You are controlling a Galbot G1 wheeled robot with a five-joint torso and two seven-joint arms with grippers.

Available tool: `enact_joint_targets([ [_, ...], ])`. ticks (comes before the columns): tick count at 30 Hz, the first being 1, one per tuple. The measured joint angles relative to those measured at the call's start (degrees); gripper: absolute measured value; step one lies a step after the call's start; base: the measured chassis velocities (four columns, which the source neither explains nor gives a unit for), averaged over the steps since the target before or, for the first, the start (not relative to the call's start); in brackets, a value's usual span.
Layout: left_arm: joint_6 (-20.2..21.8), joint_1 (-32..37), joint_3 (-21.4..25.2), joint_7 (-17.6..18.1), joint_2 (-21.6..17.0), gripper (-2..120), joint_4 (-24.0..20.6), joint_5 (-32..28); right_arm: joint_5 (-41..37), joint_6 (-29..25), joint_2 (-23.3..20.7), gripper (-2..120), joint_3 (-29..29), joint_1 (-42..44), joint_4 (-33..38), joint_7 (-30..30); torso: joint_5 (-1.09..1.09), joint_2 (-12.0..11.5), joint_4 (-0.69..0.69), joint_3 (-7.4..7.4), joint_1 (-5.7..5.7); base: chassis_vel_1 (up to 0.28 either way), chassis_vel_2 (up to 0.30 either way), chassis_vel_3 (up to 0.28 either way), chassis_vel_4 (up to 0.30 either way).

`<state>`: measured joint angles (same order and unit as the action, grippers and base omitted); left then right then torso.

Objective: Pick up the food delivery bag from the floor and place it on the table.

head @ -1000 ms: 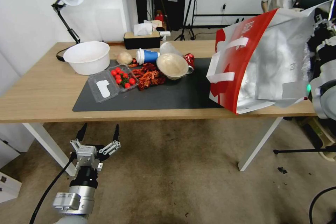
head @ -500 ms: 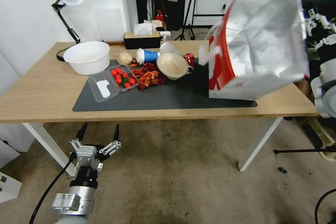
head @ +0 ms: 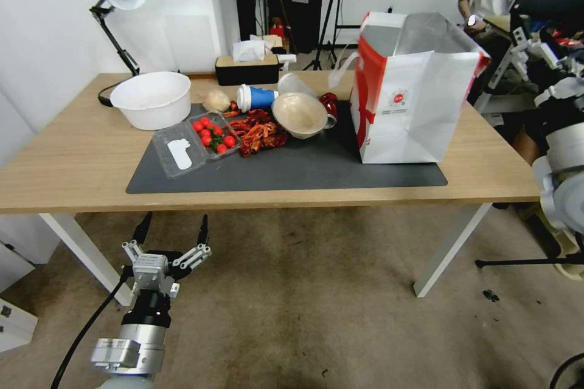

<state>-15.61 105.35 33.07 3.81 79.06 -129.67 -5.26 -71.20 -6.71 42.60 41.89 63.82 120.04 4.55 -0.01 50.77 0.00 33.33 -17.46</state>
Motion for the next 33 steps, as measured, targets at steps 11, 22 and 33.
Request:
enact_joint_targets([
  [11, -0.7, -0.1, 0.5, -0.4, -0.1, 100, 0.6, -0.3, 13.4, 0.3, 8.4, 100, 4.7, 13.3, 5.8, -7.4, 0.00, 0.0, -0.01, 0.00, 0.00, 0.000, 0.000, 0.000, 0.000],
  [22, -0.8, 0.0, 1.0, -0.5, -0.3, 100, 1.0, -0.5, 28.2, 1.2, 21.6, 100, 0.1, 21.2, 8.7, -8.2, -0.01, 0.0, 0.00, -0.01, 0.00, 0.000, 0.000, 0.000, 0.000],
  [33, -1.1, -0.9, 0.8, -0.7, -0.3, 100, 3.8, -0.4, 40.5, -2.8, 26.2, 100, -0.6, 29.1, 5.2, -10.9, 0.00, 0.0, -0.01, 0.00, 0.00, 0.000, 0.000, 0.000, 0.000],
])
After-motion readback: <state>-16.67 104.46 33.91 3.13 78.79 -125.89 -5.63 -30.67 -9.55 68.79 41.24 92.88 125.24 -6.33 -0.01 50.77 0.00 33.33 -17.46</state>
